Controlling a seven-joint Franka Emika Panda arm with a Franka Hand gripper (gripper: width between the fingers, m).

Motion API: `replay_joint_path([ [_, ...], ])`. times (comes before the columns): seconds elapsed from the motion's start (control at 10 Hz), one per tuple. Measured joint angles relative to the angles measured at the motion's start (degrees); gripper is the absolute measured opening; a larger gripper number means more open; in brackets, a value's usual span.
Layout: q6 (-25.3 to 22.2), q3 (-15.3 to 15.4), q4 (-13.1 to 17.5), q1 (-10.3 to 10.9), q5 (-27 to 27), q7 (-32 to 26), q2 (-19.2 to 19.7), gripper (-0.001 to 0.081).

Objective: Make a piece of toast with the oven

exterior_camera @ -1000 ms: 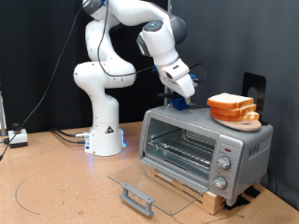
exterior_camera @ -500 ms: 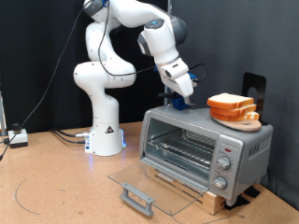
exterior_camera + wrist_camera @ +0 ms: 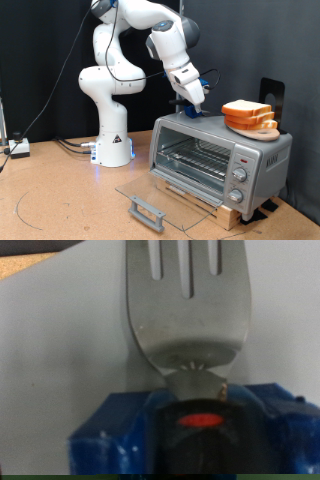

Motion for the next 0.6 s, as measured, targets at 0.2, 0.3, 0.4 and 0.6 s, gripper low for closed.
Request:
replay_joint_path([
  [0.2,-0.76,-0.21,0.00,0.00,0.00,-0.44,0.01,0.0808],
  [0.3,-1.14,-0.37,0.00,0.00,0.01,-0.48,0.01,0.0808],
  [0.4,-1.48,-0.44,0.00,0.00,0.01,-0.48,0.01,0.0808],
  [0.6,-1.79,-0.45,0.00,0.00,0.00,-0.48,0.01,0.0677],
])
